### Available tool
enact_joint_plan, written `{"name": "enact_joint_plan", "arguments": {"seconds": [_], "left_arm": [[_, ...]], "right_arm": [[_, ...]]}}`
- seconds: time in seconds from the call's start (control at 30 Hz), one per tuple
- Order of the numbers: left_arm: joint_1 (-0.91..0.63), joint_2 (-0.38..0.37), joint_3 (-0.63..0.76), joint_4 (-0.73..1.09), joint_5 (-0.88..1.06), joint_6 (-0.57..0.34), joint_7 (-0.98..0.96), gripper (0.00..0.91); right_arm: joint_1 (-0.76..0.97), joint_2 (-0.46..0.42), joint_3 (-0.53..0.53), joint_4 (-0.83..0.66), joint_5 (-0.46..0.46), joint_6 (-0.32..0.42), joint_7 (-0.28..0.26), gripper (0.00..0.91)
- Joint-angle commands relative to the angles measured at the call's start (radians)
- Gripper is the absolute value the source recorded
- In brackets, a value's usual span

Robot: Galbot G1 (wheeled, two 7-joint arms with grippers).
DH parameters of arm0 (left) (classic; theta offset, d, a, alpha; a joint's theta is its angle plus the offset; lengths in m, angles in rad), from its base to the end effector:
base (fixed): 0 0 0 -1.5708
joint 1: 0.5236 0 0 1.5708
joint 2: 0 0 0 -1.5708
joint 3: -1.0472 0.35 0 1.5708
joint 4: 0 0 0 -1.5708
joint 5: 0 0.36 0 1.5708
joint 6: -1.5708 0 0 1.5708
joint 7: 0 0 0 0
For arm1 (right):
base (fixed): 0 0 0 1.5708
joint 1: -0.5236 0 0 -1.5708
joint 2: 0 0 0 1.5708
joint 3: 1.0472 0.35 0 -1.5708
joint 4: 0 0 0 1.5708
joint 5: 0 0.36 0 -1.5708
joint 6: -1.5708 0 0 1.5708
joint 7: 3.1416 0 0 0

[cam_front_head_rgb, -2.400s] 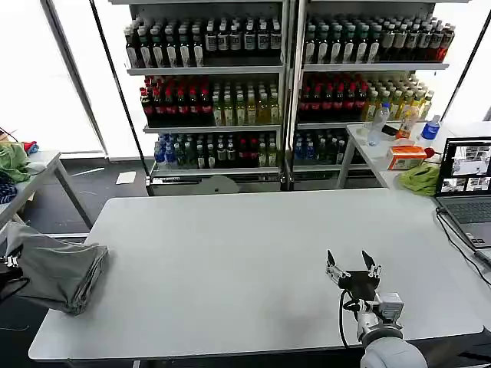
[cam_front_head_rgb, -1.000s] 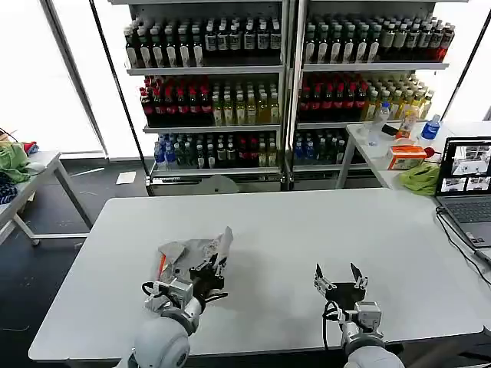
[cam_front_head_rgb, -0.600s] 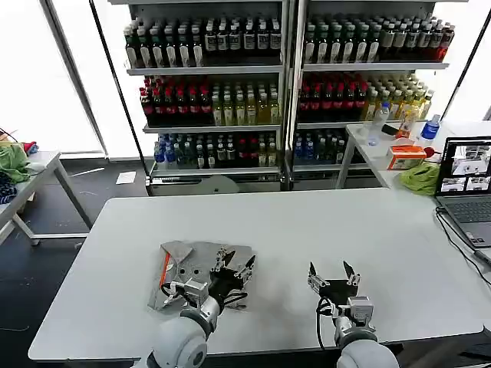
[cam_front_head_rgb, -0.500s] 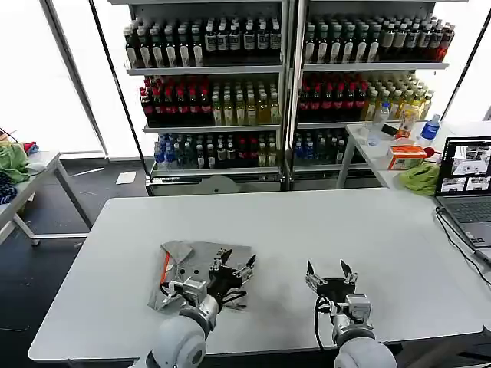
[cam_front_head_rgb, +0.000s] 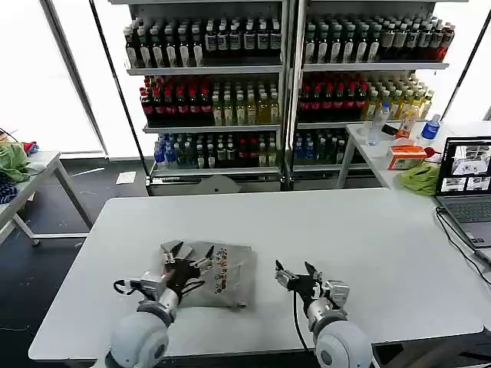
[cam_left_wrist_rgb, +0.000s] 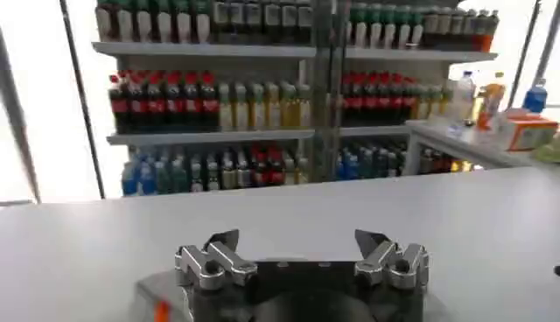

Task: Fold and organize the clothes.

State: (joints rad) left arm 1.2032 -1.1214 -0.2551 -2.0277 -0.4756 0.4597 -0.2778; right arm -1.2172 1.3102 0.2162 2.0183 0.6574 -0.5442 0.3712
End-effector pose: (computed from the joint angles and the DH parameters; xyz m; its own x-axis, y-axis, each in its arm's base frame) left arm 0.2752 0.0059 -0.2553 -0.9366 0.1643 0.3094 0.1718 0.9851 -0.0029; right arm 0.2688 0.0448 -0.2622 -0.8724 -0.2423 0.4244 -0.1152 0.9459 0.3032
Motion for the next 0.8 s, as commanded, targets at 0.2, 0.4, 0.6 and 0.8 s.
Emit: {"name": "enact_joint_plan", "arguments": {"seconds": [0.2,0.4,0.6,0.8], "left_arm": [[0.117,0.080,-0.224,-0.058,-0.018,0.024,-0.025,0.907],[0.130,0.074,-0.248,-0.060,-0.034,0.032,-0.032,0.907],[0.148,0.074,-0.268,-0.068,-0.053,0.038,-0.038,0.907],[0.159,0.068,-0.273,-0.076,-0.056,0.040,-0.042,0.907]], "right_arm": [[0.227,-0.040,-0.240,-0.142,0.356,-0.037,0.087,0.907],[0.269,-0.031,-0.262,-0.183,0.367,-0.036,0.084,0.867],[0.265,-0.013,-0.261,-0.200,0.366,-0.036,0.089,0.836],[0.237,-0.015,-0.230,-0.195,0.361,-0.034,0.095,0.020]]}}
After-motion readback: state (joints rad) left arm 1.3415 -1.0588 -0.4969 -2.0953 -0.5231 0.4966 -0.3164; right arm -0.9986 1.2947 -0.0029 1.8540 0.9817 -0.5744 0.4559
